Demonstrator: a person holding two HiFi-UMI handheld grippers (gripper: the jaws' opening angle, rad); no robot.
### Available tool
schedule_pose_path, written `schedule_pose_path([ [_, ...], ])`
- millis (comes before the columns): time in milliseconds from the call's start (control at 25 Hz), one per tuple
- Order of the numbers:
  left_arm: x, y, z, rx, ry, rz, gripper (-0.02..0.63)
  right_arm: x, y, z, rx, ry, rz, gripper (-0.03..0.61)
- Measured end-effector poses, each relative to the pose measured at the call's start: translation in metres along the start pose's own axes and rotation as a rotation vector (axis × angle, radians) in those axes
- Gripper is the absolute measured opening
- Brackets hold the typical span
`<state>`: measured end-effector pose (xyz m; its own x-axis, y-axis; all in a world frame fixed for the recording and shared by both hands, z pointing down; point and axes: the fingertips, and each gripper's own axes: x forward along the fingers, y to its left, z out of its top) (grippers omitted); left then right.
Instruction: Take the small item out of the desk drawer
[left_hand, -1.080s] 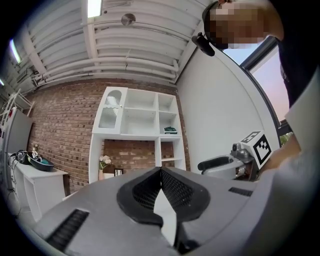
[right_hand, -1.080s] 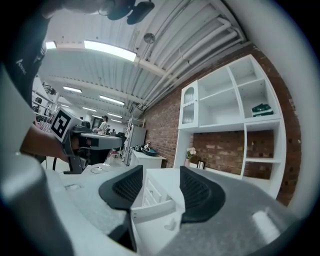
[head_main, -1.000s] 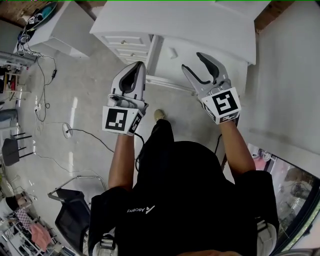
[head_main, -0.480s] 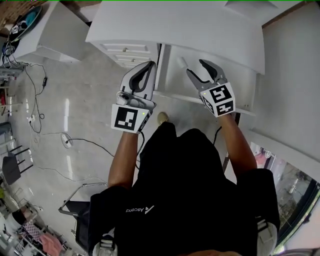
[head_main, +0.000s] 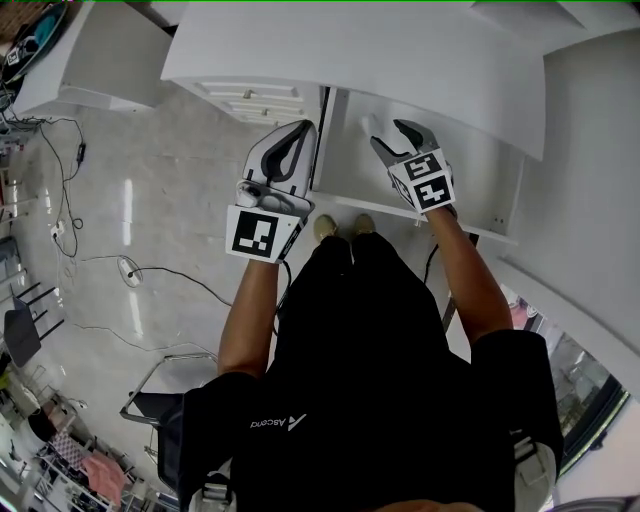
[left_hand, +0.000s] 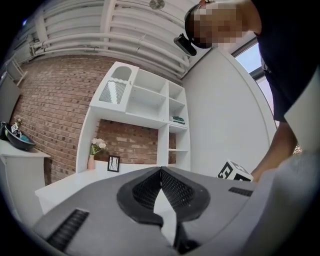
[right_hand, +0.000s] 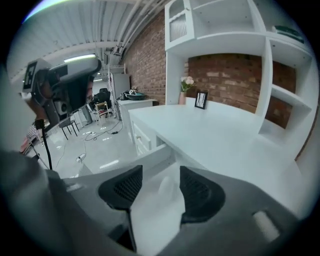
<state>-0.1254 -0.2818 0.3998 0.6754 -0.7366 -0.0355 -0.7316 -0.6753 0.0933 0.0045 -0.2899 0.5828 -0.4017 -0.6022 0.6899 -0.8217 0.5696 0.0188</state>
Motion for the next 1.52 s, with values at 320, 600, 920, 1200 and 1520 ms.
schedule_pose_path([
  [320,0.02,0.02,-0.033,-0.018,0.063,0.017,-0.002,0.065,-0.011,-0.046,0.033,0.161,0.033,0.232],
  [600,0.028,0.035,-0.041,-0.034,0.071,0.026,-0.002,0.103,-0.013,-0.077,0.054,0.274,0.047,0.233],
  [920,0.023,0.039,-0.057,-0.04,0.125,0.033,-0.002,0.12,-0.015,-0.09,0.073,0.308,0.037,0.227],
  [1200,0.015,0.039,-0.059,-0.034,0.142,0.029,-0.002,0.121,-0.013,-0.086,0.068,0.305,0.022,0.184],
  [1520,0.016,0.023,-0.048,-0.019,0.126,0.02,-0.002,0.075,-0.012,-0.039,0.073,0.123,0.027,0.179],
])
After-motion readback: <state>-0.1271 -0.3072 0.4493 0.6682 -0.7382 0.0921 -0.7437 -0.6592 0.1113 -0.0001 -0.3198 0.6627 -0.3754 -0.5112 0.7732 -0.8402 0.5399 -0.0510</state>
